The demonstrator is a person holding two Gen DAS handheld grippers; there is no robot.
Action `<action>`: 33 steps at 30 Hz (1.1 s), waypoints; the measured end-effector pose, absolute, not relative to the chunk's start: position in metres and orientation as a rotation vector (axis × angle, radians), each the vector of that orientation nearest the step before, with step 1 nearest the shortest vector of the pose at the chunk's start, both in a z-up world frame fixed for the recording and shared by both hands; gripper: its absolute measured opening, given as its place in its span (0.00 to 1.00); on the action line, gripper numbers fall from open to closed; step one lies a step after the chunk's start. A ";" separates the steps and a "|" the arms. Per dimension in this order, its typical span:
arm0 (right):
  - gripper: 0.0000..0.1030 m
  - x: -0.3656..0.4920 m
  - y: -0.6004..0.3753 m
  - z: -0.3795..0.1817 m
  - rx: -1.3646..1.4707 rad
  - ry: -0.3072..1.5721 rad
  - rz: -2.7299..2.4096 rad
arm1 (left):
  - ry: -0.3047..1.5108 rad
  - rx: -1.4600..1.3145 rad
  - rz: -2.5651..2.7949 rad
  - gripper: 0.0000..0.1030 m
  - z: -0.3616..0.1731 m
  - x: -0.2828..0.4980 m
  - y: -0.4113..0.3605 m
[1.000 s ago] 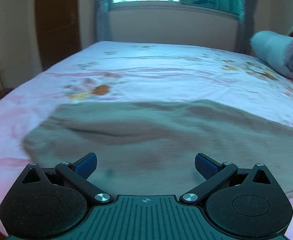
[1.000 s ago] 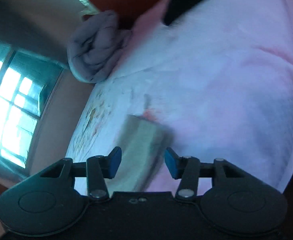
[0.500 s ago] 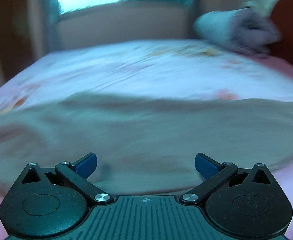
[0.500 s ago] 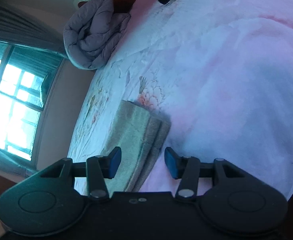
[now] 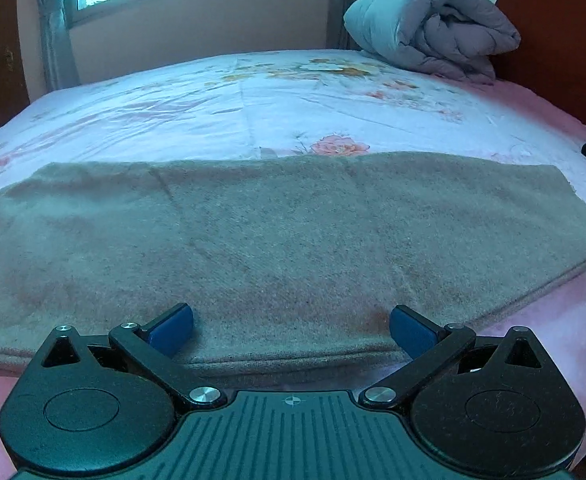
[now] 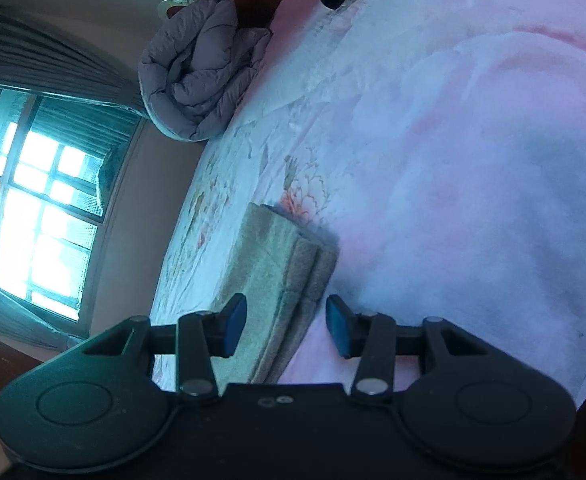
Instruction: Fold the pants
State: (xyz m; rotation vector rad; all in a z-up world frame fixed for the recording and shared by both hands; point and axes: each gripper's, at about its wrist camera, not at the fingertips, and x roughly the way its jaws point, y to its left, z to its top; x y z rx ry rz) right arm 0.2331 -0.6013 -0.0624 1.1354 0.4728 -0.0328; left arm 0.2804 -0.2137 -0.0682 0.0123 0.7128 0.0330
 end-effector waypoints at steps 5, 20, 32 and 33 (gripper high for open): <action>0.27 0.238 -0.602 -0.066 1.155 0.471 -0.024 | 0.708 0.008 0.035 1.00 -0.070 0.276 -0.214; 0.08 0.260 -0.599 -0.055 1.050 0.546 -0.068 | 0.699 0.041 0.058 1.00 -0.076 0.283 -0.221; 0.07 0.268 -0.448 0.077 0.570 0.419 0.163 | 0.513 -0.146 0.227 1.00 -0.028 0.204 -0.050; 0.07 0.269 -0.424 0.084 0.529 0.415 0.200 | 0.512 -0.149 0.292 1.00 -0.023 0.197 -0.021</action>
